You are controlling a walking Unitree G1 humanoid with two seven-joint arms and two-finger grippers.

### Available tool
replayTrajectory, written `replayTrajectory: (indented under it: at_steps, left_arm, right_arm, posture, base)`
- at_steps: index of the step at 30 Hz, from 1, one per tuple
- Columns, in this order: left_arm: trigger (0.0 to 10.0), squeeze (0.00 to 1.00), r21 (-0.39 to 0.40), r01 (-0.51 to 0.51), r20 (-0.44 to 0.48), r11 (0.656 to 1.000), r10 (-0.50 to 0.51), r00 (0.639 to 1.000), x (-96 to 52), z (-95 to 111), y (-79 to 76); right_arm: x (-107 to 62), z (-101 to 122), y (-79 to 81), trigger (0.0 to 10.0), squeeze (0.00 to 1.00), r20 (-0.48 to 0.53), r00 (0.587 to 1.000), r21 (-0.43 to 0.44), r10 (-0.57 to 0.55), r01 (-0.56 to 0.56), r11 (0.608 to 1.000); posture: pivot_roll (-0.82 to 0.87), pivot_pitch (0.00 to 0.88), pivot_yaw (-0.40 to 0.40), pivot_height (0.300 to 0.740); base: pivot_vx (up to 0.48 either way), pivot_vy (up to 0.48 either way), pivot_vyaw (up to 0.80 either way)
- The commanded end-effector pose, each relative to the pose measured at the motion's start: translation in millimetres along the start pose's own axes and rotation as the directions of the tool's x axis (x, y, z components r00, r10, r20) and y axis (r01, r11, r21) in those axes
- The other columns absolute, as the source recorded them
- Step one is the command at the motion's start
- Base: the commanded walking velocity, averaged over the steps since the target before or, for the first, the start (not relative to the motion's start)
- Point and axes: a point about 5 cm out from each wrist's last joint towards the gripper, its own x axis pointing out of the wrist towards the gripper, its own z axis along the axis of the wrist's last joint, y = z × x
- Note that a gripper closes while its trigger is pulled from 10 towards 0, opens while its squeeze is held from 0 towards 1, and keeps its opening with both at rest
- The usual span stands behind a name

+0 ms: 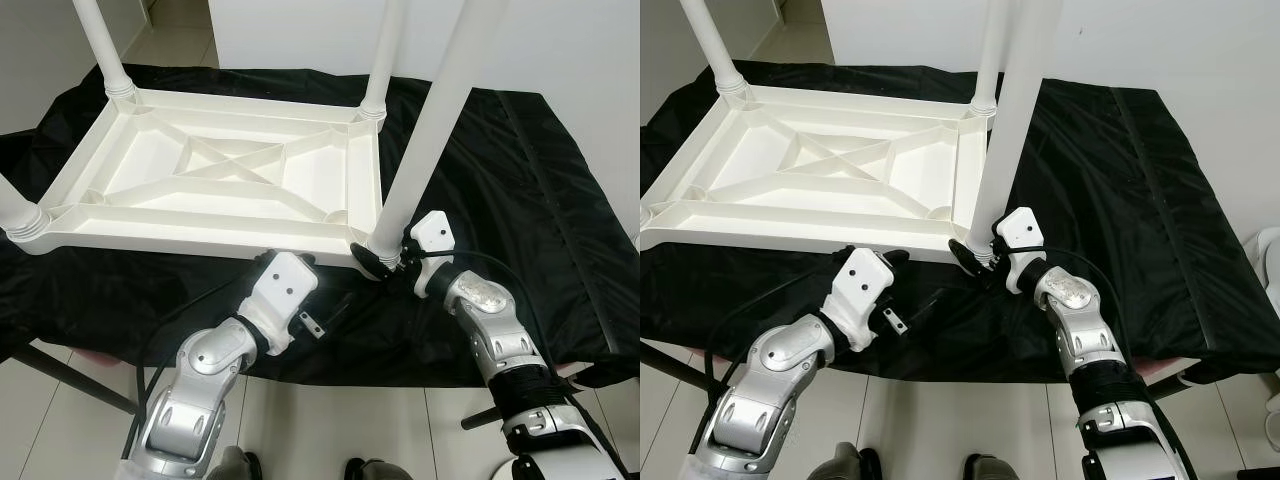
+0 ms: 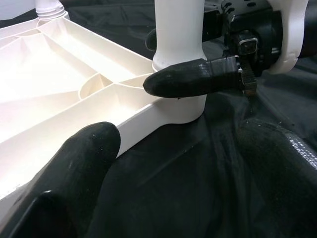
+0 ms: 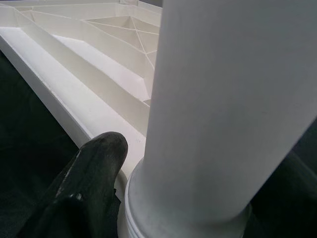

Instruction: Building children table

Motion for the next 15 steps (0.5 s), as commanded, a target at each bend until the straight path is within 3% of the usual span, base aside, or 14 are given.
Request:
replayTrajectory:
  at_steps: [1, 8, 9, 11, 12, 13, 14, 15]
  left_arm:
    - [10.0, 0.00, -0.009, 0.015, 0.002, 1.000, -0.015, 1.000, -0.9, 1.4, -3.6]
    - [10.0, 0.00, -0.003, 0.023, 0.000, 1.000, -0.023, 1.000, 0.1, 2.0, -3.1]
    - [10.0, 0.00, -0.001, 0.024, 0.000, 1.000, -0.024, 1.000, 0.5, 2.2, -3.4]
    - [10.0, 0.00, -0.001, 0.024, 0.000, 1.000, -0.024, 1.000, 0.5, 2.2, -3.4]
    - [10.0, 0.00, 0.000, 0.025, 0.001, 1.000, -0.025, 1.000, 1.1, 2.6, -3.8]
    - [10.0, 0.00, 0.000, 0.025, 0.001, 1.000, -0.025, 1.000, 1.1, 2.6, -3.8]
    - [10.0, 0.00, 0.001, 0.026, 0.002, 1.000, -0.027, 1.000, 1.4, 2.9, -4.1]
    - [10.0, 0.00, 0.001, 0.026, 0.002, 1.000, -0.027, 1.000, 1.4, 2.9, -4.1]
  right_arm:
    - [-1.3, -4.2, -1.7, 10.0, 0.00, -0.015, 1.000, 0.001, 0.008, -0.008, 1.000]
    - [3.7, -6.8, -2.9, 10.0, 0.00, -0.010, 1.000, 0.024, -0.002, 0.002, 1.000]
    - [6.2, -7.6, -1.5, 8.8, 0.00, -0.005, 1.000, 0.029, -0.002, 0.002, 1.000]
    - [6.2, -7.6, -1.5, 8.8, 0.00, -0.005, 1.000, 0.029, -0.002, 0.002, 1.000]
    - [9.4, -7.9, 0.9, 2.1, 0.00, 0.005, 1.000, 0.040, 0.001, -0.001, 0.999]
    - [9.4, -7.9, 0.9, 2.1, 0.00, 0.005, 1.000, 0.040, 0.001, -0.001, 0.999]
    - [12.4, -7.5, 3.1, 0.0, 0.00, 0.014, 1.000, 0.049, 0.004, -0.005, 0.999]
    - [12.4, -7.5, 3.1, 0.0, 0.00, 0.014, 1.000, 0.049, 0.004, -0.005, 0.999]
  posture:
    - [-0.08, 0.143, 0.012, 0.740]
    - [-0.08, 0.145, 0.019, 0.740]
    - [-0.08, 0.145, 0.020, 0.740]
    - [-0.08, 0.145, 0.020, 0.740]
    - [-0.08, 0.145, 0.020, 0.740]
    - [-0.08, 0.145, 0.020, 0.740]
    - [-0.08, 0.145, 0.020, 0.740]
    - [-0.08, 0.145, 0.020, 0.740]
  base:
    - [0.000, 0.000, 0.00]
    - [0.000, 0.000, 0.00]
    - [0.000, 0.000, 0.00]
    - [0.000, 0.000, 0.00]
    - [0.000, 0.000, 0.00]
    - [0.000, 0.000, 0.00]
    - [0.000, 0.000, 0.00]
    - [0.000, 0.000, 0.00]
